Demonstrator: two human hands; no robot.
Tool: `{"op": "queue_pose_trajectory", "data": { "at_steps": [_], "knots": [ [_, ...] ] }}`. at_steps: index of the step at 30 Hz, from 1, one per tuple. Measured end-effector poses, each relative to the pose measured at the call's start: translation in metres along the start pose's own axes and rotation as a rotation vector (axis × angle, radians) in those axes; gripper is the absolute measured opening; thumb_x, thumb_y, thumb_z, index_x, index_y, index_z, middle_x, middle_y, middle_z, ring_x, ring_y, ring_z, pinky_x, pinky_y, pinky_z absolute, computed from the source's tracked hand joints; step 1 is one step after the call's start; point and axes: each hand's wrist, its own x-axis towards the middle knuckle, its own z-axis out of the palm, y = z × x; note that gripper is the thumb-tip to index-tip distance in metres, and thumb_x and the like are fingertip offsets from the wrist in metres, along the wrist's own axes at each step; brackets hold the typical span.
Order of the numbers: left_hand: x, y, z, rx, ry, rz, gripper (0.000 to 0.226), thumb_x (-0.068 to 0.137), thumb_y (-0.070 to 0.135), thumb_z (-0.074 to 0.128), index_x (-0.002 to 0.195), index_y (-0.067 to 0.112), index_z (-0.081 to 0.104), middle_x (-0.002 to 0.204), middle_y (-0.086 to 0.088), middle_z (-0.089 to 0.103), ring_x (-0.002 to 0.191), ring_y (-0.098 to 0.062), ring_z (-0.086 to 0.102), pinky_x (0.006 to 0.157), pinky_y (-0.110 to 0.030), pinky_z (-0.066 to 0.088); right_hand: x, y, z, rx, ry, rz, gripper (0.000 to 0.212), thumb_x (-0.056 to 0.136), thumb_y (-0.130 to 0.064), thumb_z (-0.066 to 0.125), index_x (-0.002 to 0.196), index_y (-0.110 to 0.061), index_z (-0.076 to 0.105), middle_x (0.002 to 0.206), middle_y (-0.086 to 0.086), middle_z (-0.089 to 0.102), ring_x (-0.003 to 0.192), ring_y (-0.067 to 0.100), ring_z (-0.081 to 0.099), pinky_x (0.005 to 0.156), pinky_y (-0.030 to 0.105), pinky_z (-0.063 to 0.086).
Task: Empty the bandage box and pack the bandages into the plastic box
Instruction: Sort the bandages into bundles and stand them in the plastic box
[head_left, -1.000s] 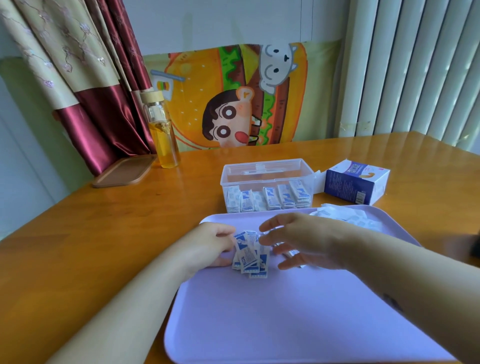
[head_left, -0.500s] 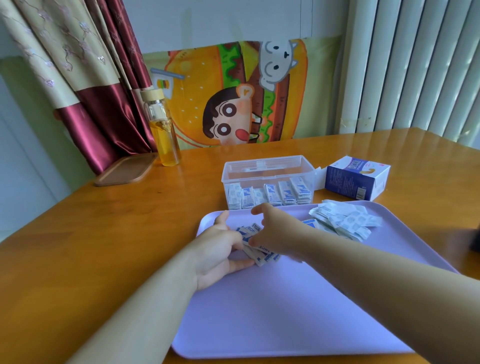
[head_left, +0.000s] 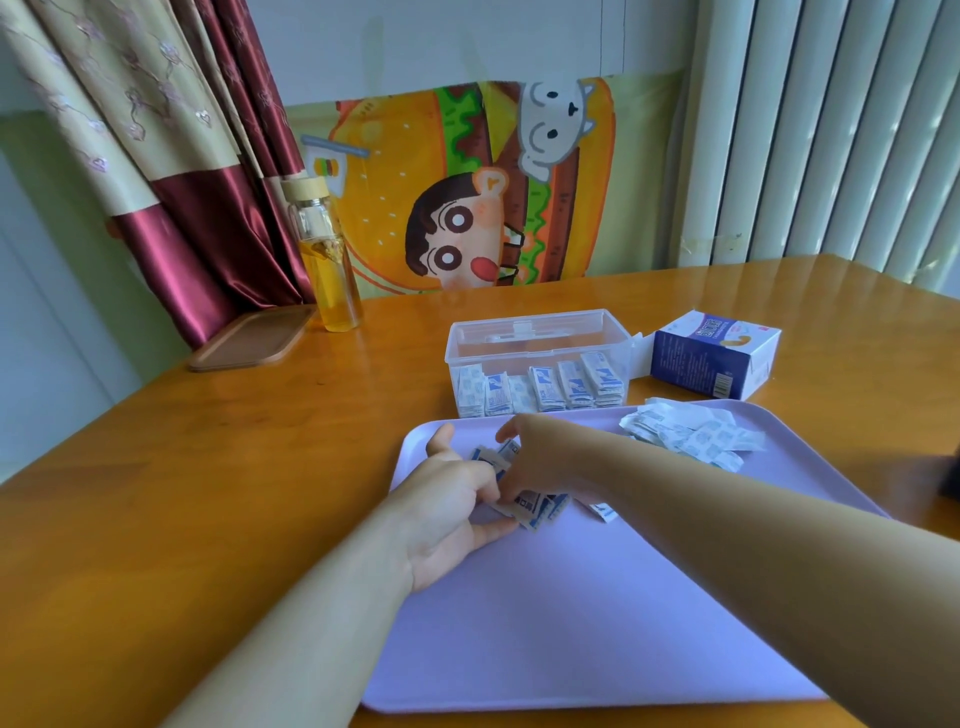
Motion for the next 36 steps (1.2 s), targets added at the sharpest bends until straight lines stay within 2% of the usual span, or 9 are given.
{"op": "queue_pose_trajectory", "data": {
  "at_steps": [2,5,9,12,17,21,28,33,36],
  "knots": [
    [0.0,0.0,0.0,0.013,-0.011,0.011,0.087,0.087,-0.015,0.03,0.149,0.038,0.0,0.134,-0.011,0.043,0.085,-0.026,0.064,0.081,-0.045,0.053,-0.001,-0.002,0.0,-0.064,-0.029,-0.01,0.064,0.081,-0.022,0.066,0.138,-0.022,0.039,0.107,0.002,0.056,0.089,0.018,0.054,0.065,0.024,0.043],
    [-0.002,0.0,0.002,0.028,-0.023,0.037,0.087,0.088,-0.015,0.031,0.149,0.036,-0.002,0.101,0.002,0.046,0.084,-0.025,0.061,0.088,-0.046,0.051,-0.001,-0.004,0.001,-0.138,-0.05,-0.027,0.051,0.083,-0.024,0.063,0.13,-0.016,0.046,0.107,0.005,0.062,0.082,0.018,0.052,0.057,0.022,0.036],
    [-0.002,-0.001,0.003,0.023,0.002,0.059,0.086,0.088,-0.015,0.033,0.15,0.034,-0.001,0.09,0.016,0.041,0.084,-0.022,0.061,0.093,-0.046,0.048,0.002,-0.005,0.003,-0.169,-0.022,-0.061,0.047,0.084,-0.019,0.062,0.128,-0.013,0.046,0.115,0.008,0.061,0.082,0.019,0.051,0.054,0.021,0.035],
    [0.001,-0.003,-0.001,0.071,0.011,0.072,0.086,0.088,-0.014,0.035,0.15,0.033,-0.001,0.093,0.018,0.041,0.087,-0.02,0.06,0.095,-0.045,0.048,0.003,-0.002,0.004,-0.197,0.005,-0.105,0.046,0.085,-0.015,0.059,0.129,-0.01,0.046,0.117,0.009,0.06,0.085,0.021,0.054,0.051,0.019,0.034],
    [0.011,0.01,-0.031,0.513,0.146,0.169,0.08,0.087,0.006,0.051,0.147,0.039,0.01,0.145,0.005,0.019,0.113,-0.015,0.046,0.097,-0.042,0.047,-0.001,0.004,-0.008,-0.128,0.097,-0.192,0.036,0.086,-0.012,0.055,0.122,-0.012,0.052,0.105,0.005,0.059,0.08,0.019,0.049,0.049,0.019,0.034],
    [0.016,0.018,-0.052,0.848,0.027,0.262,0.069,0.088,0.017,0.062,0.142,0.038,0.026,0.139,0.007,0.035,0.117,-0.014,0.048,0.097,-0.033,0.045,-0.007,-0.005,-0.007,-0.176,-0.002,-0.294,0.043,0.084,-0.021,0.063,0.125,-0.021,0.052,0.093,-0.006,0.052,0.079,0.015,0.049,0.055,0.02,0.035],
    [0.027,0.005,-0.051,1.33,-0.087,0.251,0.071,0.085,0.024,0.066,0.145,0.033,0.028,0.135,0.01,0.044,0.106,-0.006,0.051,0.083,-0.019,0.046,-0.007,-0.003,0.0,-0.393,-0.011,-0.237,0.058,0.079,-0.039,0.071,0.126,-0.009,0.055,0.121,0.003,0.058,0.109,0.02,0.054,0.09,0.032,0.046],
    [0.036,0.013,-0.043,1.494,-0.145,0.211,0.062,0.084,0.021,0.067,0.139,0.029,0.04,0.13,0.007,0.048,0.109,-0.011,0.052,0.084,-0.02,0.046,-0.002,-0.002,0.002,-0.504,-0.065,-0.194,0.054,0.076,-0.043,0.071,0.115,-0.008,0.061,0.111,0.006,0.061,0.1,0.022,0.058,0.077,0.031,0.045],
    [0.04,0.021,-0.038,1.596,-0.199,0.161,0.058,0.084,0.025,0.067,0.136,0.031,0.043,0.125,0.007,0.049,0.105,-0.012,0.053,0.082,-0.022,0.046,0.006,-0.003,0.001,-0.518,-0.134,-0.175,0.031,0.076,-0.039,0.07,0.087,-0.01,0.067,0.075,0.005,0.062,0.07,0.02,0.056,0.057,0.025,0.039]
  ]
}}
